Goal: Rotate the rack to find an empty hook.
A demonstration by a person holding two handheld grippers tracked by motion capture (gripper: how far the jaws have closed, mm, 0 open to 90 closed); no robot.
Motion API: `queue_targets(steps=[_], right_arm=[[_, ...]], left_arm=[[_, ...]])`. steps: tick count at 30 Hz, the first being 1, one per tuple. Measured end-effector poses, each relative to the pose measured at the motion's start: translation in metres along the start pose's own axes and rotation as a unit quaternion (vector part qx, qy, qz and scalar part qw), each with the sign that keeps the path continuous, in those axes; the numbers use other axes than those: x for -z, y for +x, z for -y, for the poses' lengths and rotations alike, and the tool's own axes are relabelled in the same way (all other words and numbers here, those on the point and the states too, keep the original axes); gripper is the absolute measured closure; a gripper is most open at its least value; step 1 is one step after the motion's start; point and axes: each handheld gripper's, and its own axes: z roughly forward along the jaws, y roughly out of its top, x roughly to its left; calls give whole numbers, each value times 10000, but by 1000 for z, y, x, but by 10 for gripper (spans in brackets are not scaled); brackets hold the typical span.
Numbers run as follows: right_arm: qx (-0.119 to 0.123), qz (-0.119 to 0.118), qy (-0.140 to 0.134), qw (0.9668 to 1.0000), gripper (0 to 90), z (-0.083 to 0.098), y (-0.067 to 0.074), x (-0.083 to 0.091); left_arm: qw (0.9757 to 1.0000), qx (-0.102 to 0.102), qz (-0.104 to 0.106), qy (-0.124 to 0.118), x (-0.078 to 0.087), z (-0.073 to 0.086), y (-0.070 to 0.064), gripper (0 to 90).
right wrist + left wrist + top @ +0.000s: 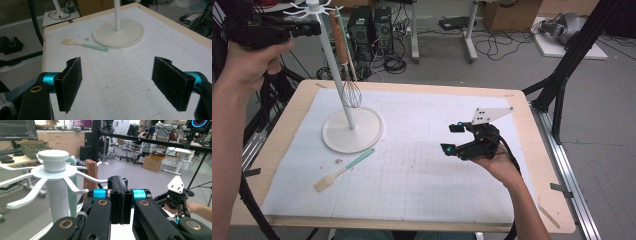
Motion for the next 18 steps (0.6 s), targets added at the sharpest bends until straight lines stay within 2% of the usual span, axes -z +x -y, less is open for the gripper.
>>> queue_targets(steps=[10, 18], right_arm=[[7, 23, -18, 10000, 233, 0, 0, 1], [13, 58, -33, 10000, 233, 0, 0, 3]], left_arm=[[10000, 4, -43, 42, -4, 1, 0, 894], [10000, -41, -65, 37, 4, -1, -4, 880]])
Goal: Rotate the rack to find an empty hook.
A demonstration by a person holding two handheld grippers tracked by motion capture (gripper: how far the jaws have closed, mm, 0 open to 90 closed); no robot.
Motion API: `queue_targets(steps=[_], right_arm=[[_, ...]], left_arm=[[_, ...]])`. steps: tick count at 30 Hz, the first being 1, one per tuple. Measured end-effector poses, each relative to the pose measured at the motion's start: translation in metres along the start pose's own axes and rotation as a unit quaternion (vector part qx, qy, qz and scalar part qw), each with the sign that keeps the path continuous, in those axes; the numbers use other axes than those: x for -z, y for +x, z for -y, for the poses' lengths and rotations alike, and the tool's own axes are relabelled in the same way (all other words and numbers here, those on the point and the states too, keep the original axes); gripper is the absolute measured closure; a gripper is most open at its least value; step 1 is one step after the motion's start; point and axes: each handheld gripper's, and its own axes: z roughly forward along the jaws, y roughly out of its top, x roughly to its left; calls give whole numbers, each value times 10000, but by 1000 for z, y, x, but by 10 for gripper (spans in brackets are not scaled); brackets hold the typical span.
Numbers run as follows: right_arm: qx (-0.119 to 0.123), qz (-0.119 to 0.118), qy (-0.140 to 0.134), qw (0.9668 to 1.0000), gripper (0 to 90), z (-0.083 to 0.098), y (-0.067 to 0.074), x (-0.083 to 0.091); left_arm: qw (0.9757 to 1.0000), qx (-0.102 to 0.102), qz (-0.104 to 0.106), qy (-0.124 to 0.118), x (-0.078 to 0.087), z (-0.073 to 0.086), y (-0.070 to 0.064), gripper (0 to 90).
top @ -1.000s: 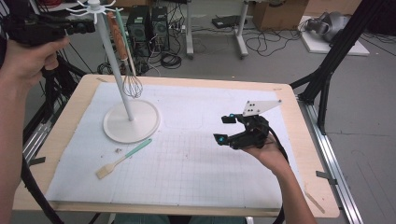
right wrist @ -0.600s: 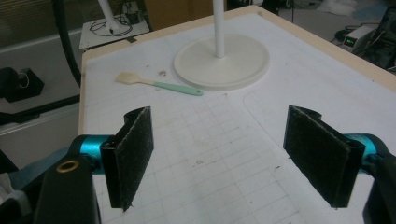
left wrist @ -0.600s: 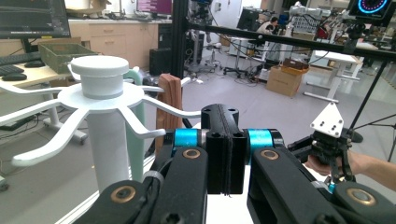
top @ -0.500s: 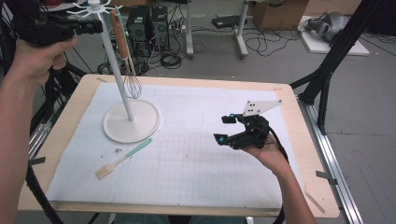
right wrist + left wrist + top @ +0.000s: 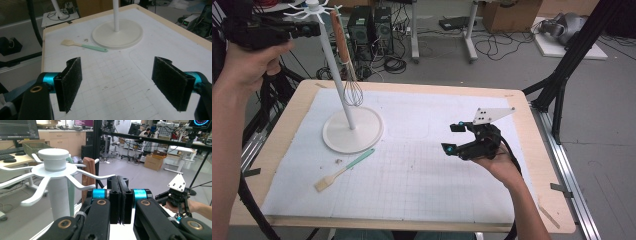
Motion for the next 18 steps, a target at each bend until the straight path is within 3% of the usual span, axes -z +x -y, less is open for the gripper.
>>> queue_targets(steps=[8, 18], right_arm=[[34, 33, -61, 10000, 233, -1, 3, 1], [35, 99, -126, 9999, 230, -1, 4, 3]], left_arm=[[10000, -75, 42, 18, 7, 2, -12, 816], [9998, -125, 34, 119, 10, 22, -21, 763]])
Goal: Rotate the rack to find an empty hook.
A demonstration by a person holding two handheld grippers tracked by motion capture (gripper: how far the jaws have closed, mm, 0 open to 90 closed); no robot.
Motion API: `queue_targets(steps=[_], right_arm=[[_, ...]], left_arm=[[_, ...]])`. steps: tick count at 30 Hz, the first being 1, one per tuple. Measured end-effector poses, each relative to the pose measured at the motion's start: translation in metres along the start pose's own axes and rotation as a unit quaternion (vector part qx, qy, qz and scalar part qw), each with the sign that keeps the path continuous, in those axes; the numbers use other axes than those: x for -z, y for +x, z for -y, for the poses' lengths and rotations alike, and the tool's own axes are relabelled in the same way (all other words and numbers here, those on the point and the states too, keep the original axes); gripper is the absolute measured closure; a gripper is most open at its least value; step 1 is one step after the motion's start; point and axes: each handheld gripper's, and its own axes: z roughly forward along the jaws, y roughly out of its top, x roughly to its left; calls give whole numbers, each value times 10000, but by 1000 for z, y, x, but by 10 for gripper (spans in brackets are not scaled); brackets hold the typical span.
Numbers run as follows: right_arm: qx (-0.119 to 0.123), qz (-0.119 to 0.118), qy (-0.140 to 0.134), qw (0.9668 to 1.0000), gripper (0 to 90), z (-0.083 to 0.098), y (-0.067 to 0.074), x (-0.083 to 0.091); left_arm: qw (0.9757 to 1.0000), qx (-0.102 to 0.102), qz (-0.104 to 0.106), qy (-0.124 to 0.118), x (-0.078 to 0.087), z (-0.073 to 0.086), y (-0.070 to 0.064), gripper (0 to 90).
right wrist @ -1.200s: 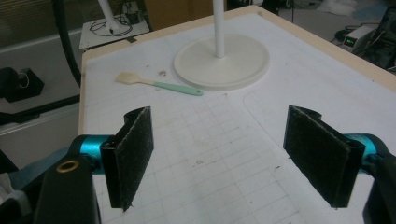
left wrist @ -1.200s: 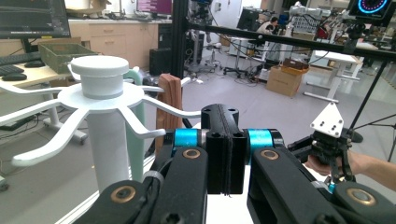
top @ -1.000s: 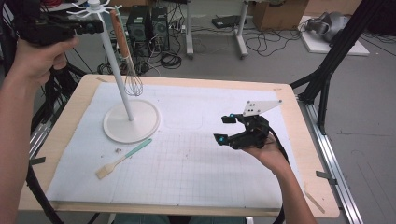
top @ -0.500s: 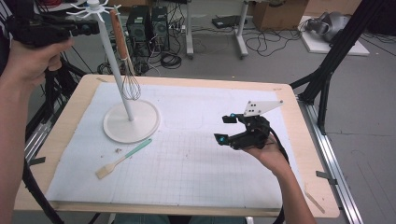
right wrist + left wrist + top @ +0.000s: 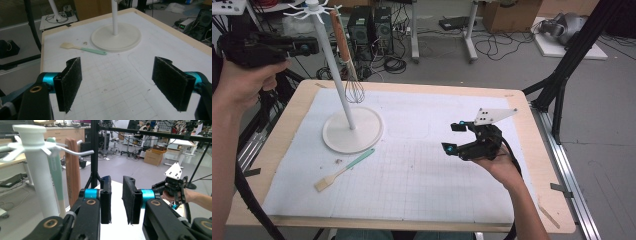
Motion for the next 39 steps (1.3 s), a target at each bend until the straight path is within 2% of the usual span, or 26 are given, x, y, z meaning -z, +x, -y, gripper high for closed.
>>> queue_targets(steps=[5, 17, 27, 39], right_arm=[[-12, 39, -22, 10000, 230, 2, 2, 1], [1, 99, -100, 9999, 226, 6, 6, 2], [3, 106, -79, 9999, 225, 6, 7, 2], [45, 96, -70, 9999, 226, 7, 7, 0]], left_arm=[[10000, -2, 49, -60, 0, 7, -7, 739], [10000, -30, 84, 5, 0, 25, -21, 671], [9999, 25, 33, 102, 3, 41, -23, 624], [9999, 80, 3, 129, 7, 57, -25, 609]])
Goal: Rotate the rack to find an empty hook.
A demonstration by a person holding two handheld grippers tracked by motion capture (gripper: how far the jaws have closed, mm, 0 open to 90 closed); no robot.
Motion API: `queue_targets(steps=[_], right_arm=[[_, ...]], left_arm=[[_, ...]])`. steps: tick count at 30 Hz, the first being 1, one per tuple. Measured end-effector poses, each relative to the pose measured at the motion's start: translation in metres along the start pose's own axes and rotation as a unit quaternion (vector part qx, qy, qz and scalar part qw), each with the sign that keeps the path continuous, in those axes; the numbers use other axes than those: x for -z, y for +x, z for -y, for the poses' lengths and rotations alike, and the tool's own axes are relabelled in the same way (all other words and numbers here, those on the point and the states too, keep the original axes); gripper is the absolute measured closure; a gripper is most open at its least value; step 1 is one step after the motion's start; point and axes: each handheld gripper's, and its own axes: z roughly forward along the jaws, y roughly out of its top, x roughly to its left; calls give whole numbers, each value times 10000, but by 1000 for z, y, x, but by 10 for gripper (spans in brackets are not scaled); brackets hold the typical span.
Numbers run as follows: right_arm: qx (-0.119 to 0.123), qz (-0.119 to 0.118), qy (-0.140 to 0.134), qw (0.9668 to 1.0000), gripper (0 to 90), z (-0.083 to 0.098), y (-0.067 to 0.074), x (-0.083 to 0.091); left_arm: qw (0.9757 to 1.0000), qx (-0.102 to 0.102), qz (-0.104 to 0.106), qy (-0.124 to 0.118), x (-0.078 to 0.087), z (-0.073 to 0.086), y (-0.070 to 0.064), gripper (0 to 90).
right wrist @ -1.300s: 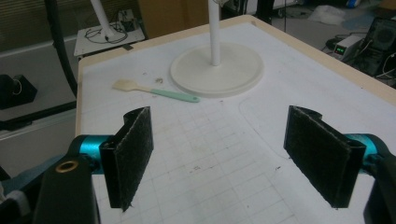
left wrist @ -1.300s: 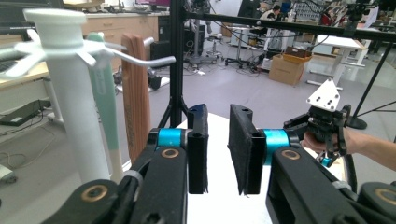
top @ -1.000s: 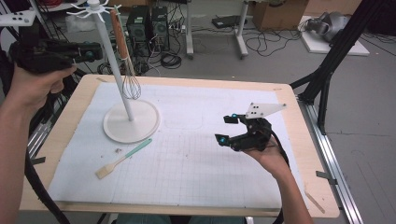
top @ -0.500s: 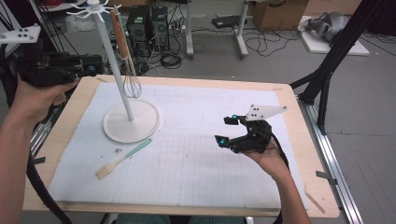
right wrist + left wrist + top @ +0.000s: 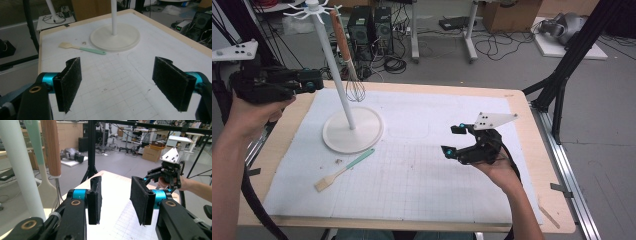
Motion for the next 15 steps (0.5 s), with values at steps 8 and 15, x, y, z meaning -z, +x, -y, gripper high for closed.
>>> queue_targets(steps=[8, 15], right_arm=[[-17, 15, 5, 10000, 226, 1, -1, 0], [-46, 3, 10, 10000, 226, 5, 0, -3]], left_arm=[[10000, -2, -1, 30, 1, 10, -1, 596], [10000, 51, 4, 75, 1, 22, -4, 565]])
